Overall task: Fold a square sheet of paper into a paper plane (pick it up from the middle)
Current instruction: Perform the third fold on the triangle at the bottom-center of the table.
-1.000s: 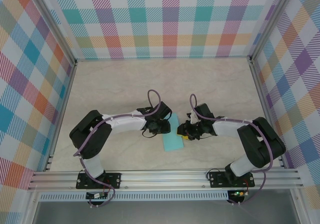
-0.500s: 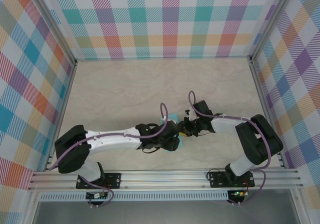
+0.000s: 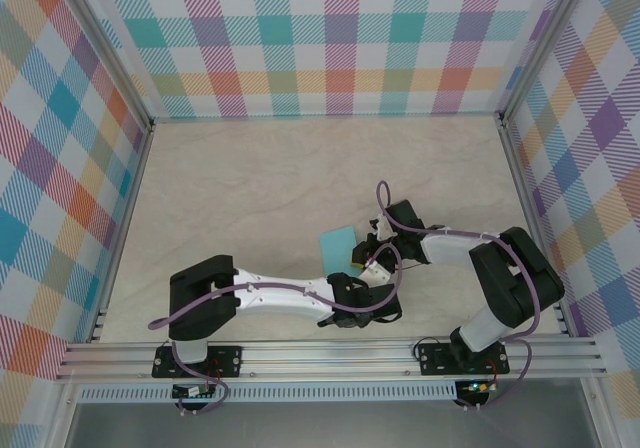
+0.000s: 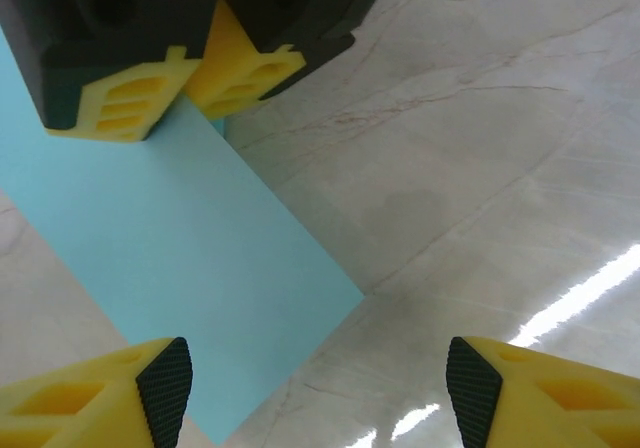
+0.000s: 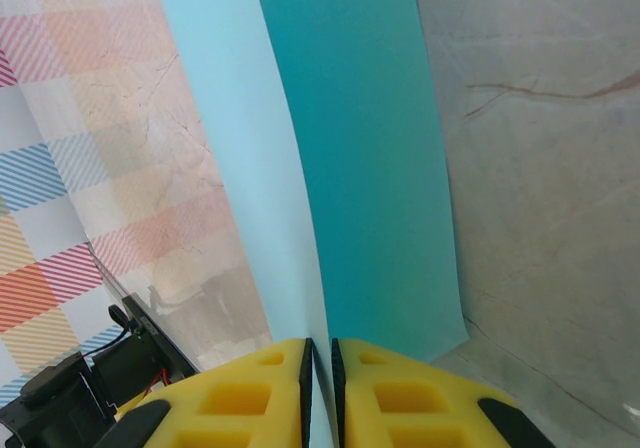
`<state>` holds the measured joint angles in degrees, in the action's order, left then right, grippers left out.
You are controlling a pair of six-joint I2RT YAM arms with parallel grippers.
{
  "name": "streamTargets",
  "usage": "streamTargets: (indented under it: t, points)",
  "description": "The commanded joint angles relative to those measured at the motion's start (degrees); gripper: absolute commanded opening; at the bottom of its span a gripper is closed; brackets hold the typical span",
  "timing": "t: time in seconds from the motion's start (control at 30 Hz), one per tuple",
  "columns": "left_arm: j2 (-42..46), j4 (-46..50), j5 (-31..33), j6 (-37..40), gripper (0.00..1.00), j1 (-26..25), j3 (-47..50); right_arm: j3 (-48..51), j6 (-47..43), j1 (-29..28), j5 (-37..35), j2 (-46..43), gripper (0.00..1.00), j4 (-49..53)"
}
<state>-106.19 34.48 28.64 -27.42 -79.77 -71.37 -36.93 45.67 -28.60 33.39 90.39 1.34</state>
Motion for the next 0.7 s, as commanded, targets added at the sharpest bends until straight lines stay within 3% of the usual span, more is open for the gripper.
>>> streamTargets:
  t: [0.0, 0.3, 0.67]
  points:
    - [-1.47, 4.31, 7.24, -1.01, 0.7, -0.44, -2.23, -1.34, -0.29, -0.32, 1.55, 0.05, 0.16, 0.96]
    - [-3.47, 4.64, 11.09, -2.79, 0.64, -0.78, -3.91, -1.18, -1.02, -0.29, 1.34, -0.13, 0.17, 1.98]
    - [1.05, 3.51, 12.97, -3.52, 0.24, -0.77, -0.7, -1.64, -2.01, -0.14, 0.3, 0.12, 0.17, 3.39]
